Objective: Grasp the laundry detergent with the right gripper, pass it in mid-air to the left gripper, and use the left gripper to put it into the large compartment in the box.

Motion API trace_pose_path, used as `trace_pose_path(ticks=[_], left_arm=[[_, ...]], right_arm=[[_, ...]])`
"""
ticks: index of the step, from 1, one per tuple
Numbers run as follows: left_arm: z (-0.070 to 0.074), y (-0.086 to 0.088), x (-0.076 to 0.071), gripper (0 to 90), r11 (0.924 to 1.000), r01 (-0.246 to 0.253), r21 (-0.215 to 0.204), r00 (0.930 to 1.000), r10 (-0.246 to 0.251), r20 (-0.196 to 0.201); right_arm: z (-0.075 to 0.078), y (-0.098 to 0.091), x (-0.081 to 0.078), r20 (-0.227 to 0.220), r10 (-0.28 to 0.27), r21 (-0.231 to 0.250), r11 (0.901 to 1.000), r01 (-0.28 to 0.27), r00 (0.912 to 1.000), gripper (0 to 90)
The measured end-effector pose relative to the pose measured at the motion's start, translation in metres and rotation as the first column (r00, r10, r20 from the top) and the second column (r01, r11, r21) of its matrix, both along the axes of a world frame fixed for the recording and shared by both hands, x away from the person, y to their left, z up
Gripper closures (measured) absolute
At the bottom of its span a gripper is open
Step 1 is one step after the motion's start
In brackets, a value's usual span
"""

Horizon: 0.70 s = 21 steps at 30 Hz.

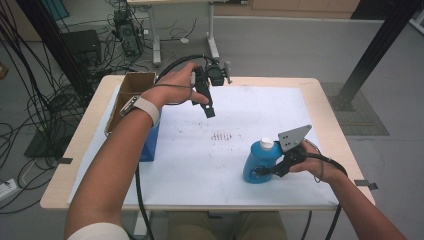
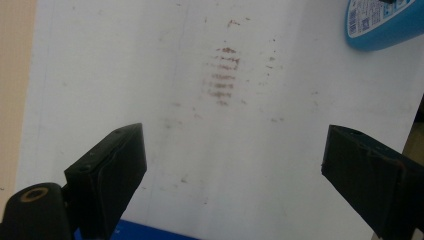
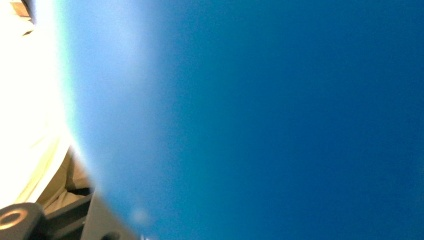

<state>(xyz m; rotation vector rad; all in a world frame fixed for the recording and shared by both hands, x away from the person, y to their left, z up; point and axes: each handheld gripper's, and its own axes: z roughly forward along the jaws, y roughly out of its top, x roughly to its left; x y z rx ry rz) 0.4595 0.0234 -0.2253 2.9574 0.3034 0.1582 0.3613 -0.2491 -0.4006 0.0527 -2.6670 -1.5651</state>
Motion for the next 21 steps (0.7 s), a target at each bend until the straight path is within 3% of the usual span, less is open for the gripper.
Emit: trace_pose_path(ticks=[13, 21], left_arm=[[0.002, 0.000, -0.006, 11.2, 1.0000, 0.007, 0.001, 1.0000, -0.007, 0.005], [0.005, -0.002, -0.011, 11.1, 0.9999, 0.016, 0.001, 0.9999, -0.016, 0.006]], right_arm=[[0.002, -0.001, 0.001, -0.016, -0.016, 0.019, 0.9997, 0.016, 0.9997, 43.1], [0.011, -0.001, 0.000, -0.017, -0.018, 0.041, 0.9990, 0.019, 0.9997, 43.2]])
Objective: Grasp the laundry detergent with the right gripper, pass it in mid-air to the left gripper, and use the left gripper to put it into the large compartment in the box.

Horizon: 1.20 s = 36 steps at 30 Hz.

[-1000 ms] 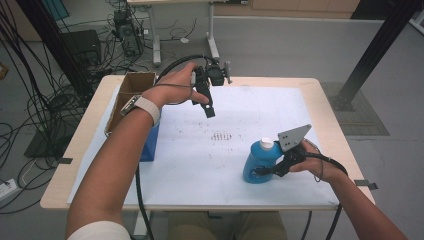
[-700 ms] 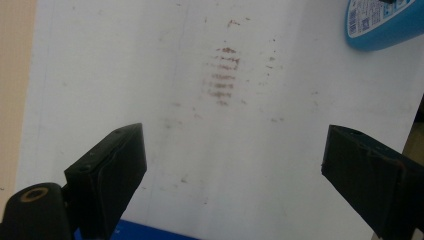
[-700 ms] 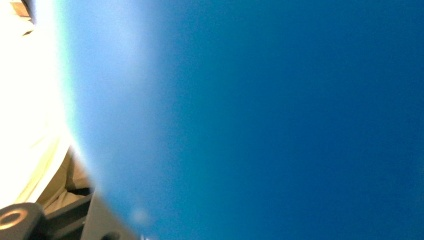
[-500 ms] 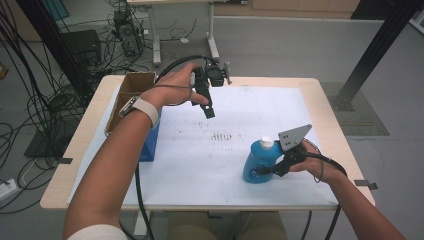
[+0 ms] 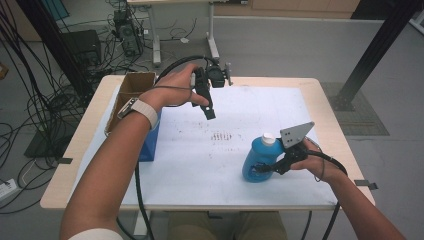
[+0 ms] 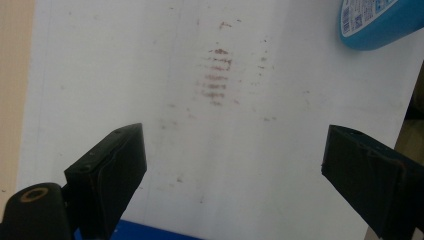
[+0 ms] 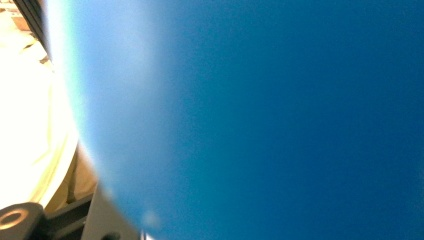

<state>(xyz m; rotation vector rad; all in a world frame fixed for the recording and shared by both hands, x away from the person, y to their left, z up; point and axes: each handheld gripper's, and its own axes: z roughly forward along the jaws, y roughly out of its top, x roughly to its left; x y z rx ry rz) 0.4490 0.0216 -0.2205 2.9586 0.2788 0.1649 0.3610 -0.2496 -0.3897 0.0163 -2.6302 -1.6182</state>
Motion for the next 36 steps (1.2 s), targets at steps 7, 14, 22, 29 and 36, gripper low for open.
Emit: trace_pose_path(ticks=[7, 14, 22, 29, 36], left_arm=[[0.003, -0.003, -0.009, 10.5, 0.9998, 0.019, 0.003, 0.9998, -0.019, -0.001], [0.009, -0.006, -0.017, 9.1, 0.9994, 0.034, 0.002, 0.9994, -0.034, -0.007], [0.017, -0.009, -0.026, 8.5, 0.9982, 0.059, -0.009, 0.9983, -0.059, -0.007], [0.022, -0.011, -0.033, 7.2, 0.9972, 0.074, -0.010, 0.9972, -0.074, -0.014], [0.029, -0.015, -0.045, 6.1, 0.9951, 0.095, -0.026, 0.9953, -0.096, -0.016]], right_arm=[[0.007, 0.001, 0.000, 0.006, -0.002, -0.002, 1.0000, 0.002, 1.0000, 43.2], [0.018, 0.004, 0.001, 0.012, 0.000, -0.015, 0.9999, 0.000, 0.9999, 43.2], [0.028, 0.006, 0.003, 0.007, -0.004, -0.033, 0.9994, 0.004, 1.0000, 43.2], [0.038, 0.008, 0.004, 0.009, -0.011, -0.046, 0.9989, 0.011, 0.9999, 43.2], [0.044, 0.011, 0.006, 0.011, -0.020, -0.047, 0.9987, 0.020, 0.9997, 43.2]])
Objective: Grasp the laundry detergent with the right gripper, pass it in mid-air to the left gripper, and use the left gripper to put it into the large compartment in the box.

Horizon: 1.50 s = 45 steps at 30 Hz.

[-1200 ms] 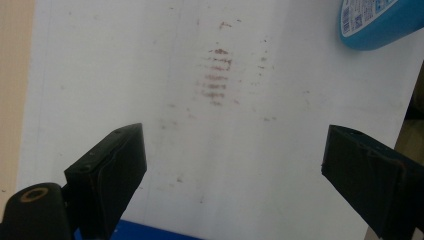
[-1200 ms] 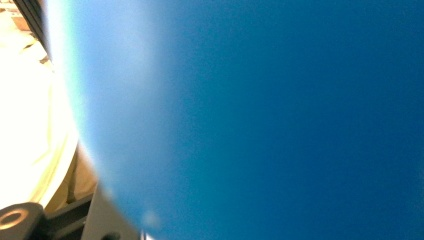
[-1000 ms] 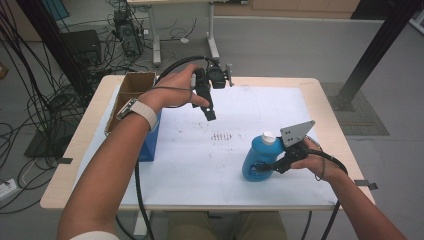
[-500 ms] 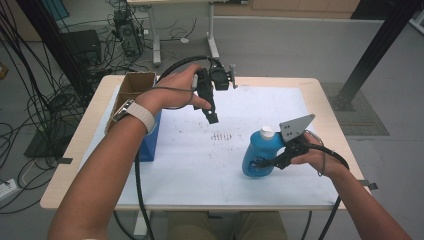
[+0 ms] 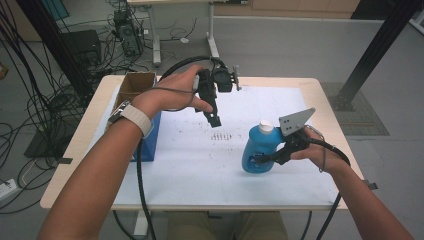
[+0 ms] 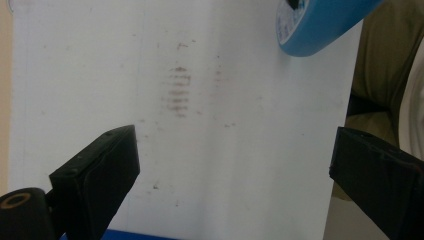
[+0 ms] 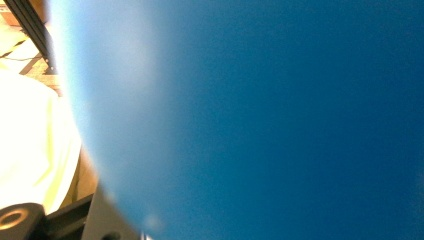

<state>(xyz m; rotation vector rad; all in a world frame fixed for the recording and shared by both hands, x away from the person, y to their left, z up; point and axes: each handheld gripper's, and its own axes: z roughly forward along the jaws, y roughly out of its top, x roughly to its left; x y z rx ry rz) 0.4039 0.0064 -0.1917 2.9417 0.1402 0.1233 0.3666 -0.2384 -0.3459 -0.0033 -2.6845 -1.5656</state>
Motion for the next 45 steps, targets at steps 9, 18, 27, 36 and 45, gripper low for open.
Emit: trace_pose_path(ticks=[9, 18, 27, 36, 45], left_arm=[[0.009, -0.012, -0.015, 6.2, 0.9994, 0.031, -0.011, 0.9993, -0.032, -0.021], [0.015, -0.019, -0.023, 5.9, 0.9987, 0.048, -0.018, 0.9982, -0.049, -0.034], [0.017, -0.026, -0.028, 5.3, 0.9979, 0.062, -0.016, 0.9973, -0.063, -0.039], [0.018, -0.031, -0.030, 5.2, 0.9974, 0.072, -0.012, 0.9965, -0.072, -0.042], [0.017, -0.036, -0.029, 5.1, 0.9968, 0.079, -0.013, 0.9954, -0.080, -0.052]], right_arm=[[0.007, 0.009, 0.001, -0.007, 0.000, -0.005, 1.0000, 0.000, 1.0000, 43.2], [0.013, 0.015, 0.003, -0.003, -0.005, -0.011, 0.9999, 0.005, 1.0000, 43.2], [0.017, 0.018, 0.007, -0.002, -0.009, -0.021, 0.9997, 0.009, 1.0000, 43.2], [0.020, 0.025, 0.010, -0.007, -0.006, -0.035, 0.9994, 0.006, 1.0000, 43.2], [0.021, 0.030, 0.012, -0.007, -0.002, -0.056, 0.9985, 0.002, 1.0000, 43.2]])
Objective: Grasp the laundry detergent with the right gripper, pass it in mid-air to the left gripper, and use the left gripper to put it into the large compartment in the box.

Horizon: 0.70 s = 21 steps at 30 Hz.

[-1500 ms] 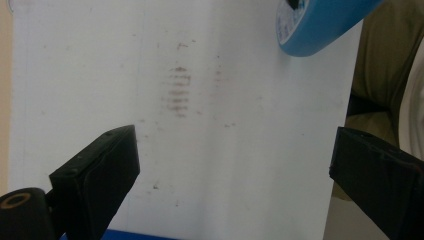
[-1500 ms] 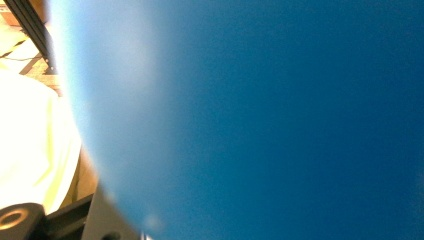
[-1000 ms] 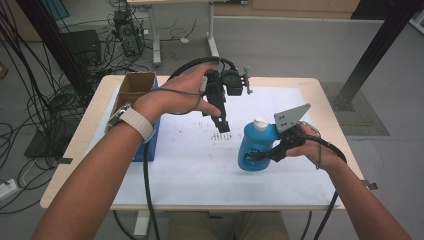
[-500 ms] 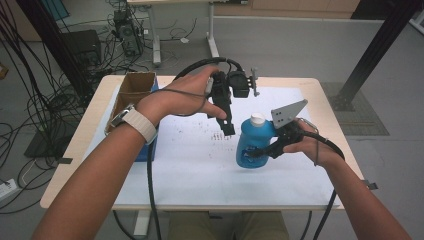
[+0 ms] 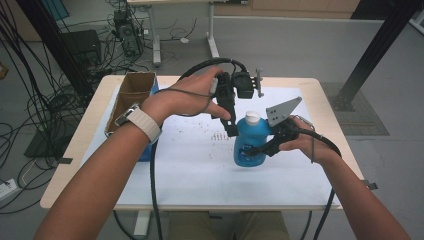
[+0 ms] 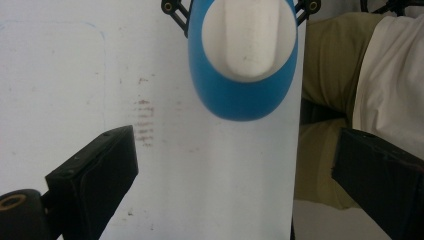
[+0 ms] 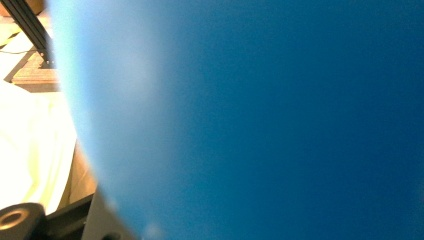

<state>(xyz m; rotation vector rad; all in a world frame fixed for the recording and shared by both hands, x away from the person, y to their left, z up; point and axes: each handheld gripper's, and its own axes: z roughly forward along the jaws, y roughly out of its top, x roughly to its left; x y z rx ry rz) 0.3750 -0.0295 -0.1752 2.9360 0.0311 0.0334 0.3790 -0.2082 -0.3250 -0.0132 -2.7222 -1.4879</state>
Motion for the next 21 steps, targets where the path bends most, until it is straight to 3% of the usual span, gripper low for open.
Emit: trace_pose_path(ticks=[21], left_arm=[[-0.002, -0.005, 0.001, 4.9, 1.0000, 0.000, -0.001, 1.0000, 0.000, -0.002]], right_arm=[[0.005, 0.016, 0.005, -0.003, 0.022, -0.008, 0.9997, -0.022, 0.9997, 43.2]])
